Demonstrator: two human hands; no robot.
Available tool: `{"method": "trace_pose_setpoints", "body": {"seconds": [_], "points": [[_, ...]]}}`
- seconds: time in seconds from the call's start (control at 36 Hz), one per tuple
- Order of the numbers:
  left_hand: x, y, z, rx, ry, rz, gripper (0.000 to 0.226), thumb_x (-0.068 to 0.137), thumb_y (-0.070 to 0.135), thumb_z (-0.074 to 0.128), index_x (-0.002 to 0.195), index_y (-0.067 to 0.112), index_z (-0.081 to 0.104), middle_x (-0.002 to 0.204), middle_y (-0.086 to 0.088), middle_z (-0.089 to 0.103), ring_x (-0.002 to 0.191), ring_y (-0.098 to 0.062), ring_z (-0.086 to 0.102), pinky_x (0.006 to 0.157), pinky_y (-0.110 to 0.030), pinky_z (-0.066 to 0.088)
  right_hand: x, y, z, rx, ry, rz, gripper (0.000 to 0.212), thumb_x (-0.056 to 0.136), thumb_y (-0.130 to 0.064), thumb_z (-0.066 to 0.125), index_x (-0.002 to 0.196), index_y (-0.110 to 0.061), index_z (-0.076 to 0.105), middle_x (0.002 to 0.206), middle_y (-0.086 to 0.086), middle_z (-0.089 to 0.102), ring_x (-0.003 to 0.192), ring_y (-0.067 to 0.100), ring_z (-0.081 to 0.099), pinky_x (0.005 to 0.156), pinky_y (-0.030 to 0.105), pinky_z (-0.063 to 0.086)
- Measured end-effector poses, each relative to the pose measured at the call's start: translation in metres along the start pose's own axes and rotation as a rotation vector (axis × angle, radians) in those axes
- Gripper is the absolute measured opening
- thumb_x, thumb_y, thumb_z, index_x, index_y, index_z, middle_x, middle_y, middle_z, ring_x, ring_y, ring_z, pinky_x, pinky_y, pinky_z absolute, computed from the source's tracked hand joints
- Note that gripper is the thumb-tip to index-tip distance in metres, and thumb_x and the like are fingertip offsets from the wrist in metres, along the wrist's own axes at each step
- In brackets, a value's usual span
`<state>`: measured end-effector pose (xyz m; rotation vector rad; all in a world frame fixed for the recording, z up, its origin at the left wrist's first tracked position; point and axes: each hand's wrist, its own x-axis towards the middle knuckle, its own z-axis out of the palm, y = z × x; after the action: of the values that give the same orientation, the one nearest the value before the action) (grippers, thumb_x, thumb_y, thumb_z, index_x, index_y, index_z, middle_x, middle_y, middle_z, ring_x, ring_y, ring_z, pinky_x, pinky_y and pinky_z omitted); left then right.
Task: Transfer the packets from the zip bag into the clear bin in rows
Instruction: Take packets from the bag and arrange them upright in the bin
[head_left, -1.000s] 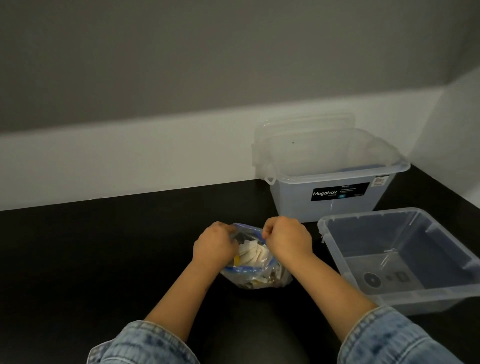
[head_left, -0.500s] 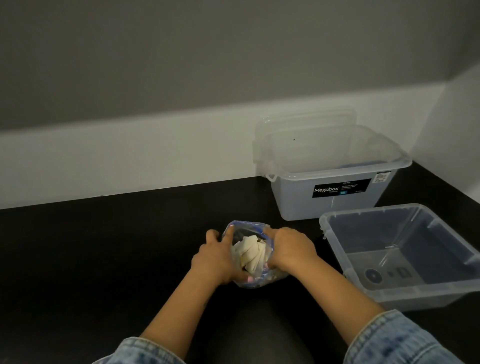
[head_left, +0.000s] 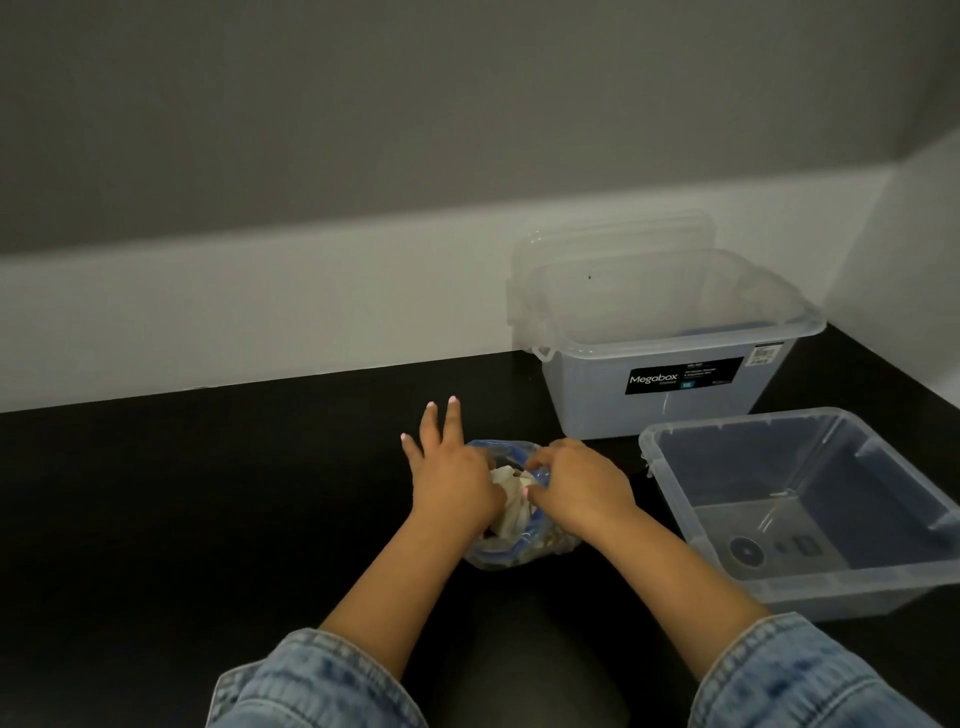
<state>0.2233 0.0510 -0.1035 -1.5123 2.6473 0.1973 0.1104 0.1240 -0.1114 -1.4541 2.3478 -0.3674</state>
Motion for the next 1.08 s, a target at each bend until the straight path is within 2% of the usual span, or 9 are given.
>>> {"method": "trace_pose_setpoints", "body": {"seconds": [0.08,0.17,0.31,0.56,0.67,0.81,0.86,0.97,1.08], "points": [[0.010,0.005,0.002,0.103,-0.051,-0.013,0.032,0.081,0.047,0.060,0.104,0.026,0.068,0.157,-0.009,-0.016,0.141,-0.036,-0.021,0.110,-0.062,-0.005,0.000,0.000,-0.001,0.008,-0.008,0.014,0.034,0.086,-0.037,0.064,0.120,-0.033,0.059,0.129,-0.001,0.050,0.111,0.019,0.054,0.088,0.032,0.049],[0.015,0.009,0.006,0.187,-0.078,-0.010,0.043,0.082,0.051,0.058,0.113,0.022,0.064,0.157,-0.011,-0.014,0.141,-0.038,-0.022,0.109,-0.064,-0.005,-0.001,0.001,-0.002,0.017,-0.006,0.016,0.034,0.087,-0.037,0.064,0.120,-0.033,0.059,0.129,-0.002,0.051,0.112,0.018,0.054,0.088,0.032,0.049],[0.014,0.011,0.007,0.198,-0.067,-0.014,0.038,0.089,0.038,0.052,0.121,0.020,0.060,0.159,-0.010,-0.007,0.142,-0.037,-0.017,0.110,-0.065,-0.003,-0.003,0.002,-0.003,0.053,0.002,0.004,0.031,0.087,-0.038,0.063,0.117,-0.032,0.061,0.126,-0.003,0.053,0.109,0.017,0.056,0.087,0.032,0.050],[0.007,-0.018,0.002,-0.298,-0.020,-0.103,0.029,0.095,0.038,0.046,0.121,0.035,0.060,0.159,-0.001,0.011,0.145,-0.029,-0.004,0.116,-0.056,0.007,-0.002,0.001,-0.005,0.075,0.015,-0.003,0.028,0.087,-0.040,0.063,0.114,-0.033,0.062,0.125,-0.003,0.054,0.109,0.017,0.056,0.085,0.030,0.049],[0.007,-0.030,0.009,-0.444,0.033,-0.076,0.029,0.097,0.032,0.045,0.122,0.031,0.060,0.155,-0.001,0.026,0.146,-0.021,0.007,0.119,-0.043,0.010,-0.001,-0.003,-0.003,0.088,0.047,-0.019,0.027,0.086,-0.039,0.064,0.113,-0.033,0.063,0.128,-0.004,0.052,0.112,0.016,0.054,0.085,0.029,0.048],[0.000,-0.032,0.013,-0.548,0.068,0.009,0.029,0.099,0.024,0.042,0.120,0.021,0.062,0.139,0.002,0.050,0.141,-0.007,0.022,0.115,-0.027,0.005,-0.001,-0.010,0.001,0.048,0.058,-0.084,0.038,0.084,-0.034,0.067,0.121,-0.034,0.059,0.146,-0.003,0.038,0.134,0.020,0.033,0.105,0.039,0.033],[-0.001,-0.034,0.014,-0.606,0.097,0.013,0.028,0.099,0.024,0.044,0.118,0.020,0.064,0.137,0.003,0.053,0.140,-0.007,0.025,0.115,-0.027,0.007,-0.001,-0.014,0.003,0.047,0.138,-0.102,0.033,0.083,-0.033,0.069,0.115,-0.036,0.061,0.138,-0.005,0.042,0.131,0.019,0.034,0.107,0.039,0.028],[-0.002,-0.035,0.014,-0.730,0.136,0.025,0.025,0.096,0.025,0.049,0.105,0.019,0.071,0.126,0.006,0.061,0.137,-0.006,0.030,0.116,-0.029,0.009,-0.004,-0.022,0.001,0.035,0.356,-0.258,0.029,0.082,-0.030,0.070,0.108,-0.034,0.061,0.104,-0.011,0.043,0.110,0.013,0.041,0.088,0.027,0.026],[-0.003,-0.034,0.013,-0.790,0.129,0.048,0.022,0.094,0.026,0.053,0.094,0.017,0.073,0.121,0.005,0.063,0.136,-0.006,0.031,0.118,-0.032,0.009,-0.002,-0.028,-0.003,-0.031,0.278,-0.409,0.041,0.082,-0.027,0.070,0.120,-0.037,0.058,0.111,-0.009,0.046,0.109,0.011,0.038,0.093,0.028,0.027]]}}
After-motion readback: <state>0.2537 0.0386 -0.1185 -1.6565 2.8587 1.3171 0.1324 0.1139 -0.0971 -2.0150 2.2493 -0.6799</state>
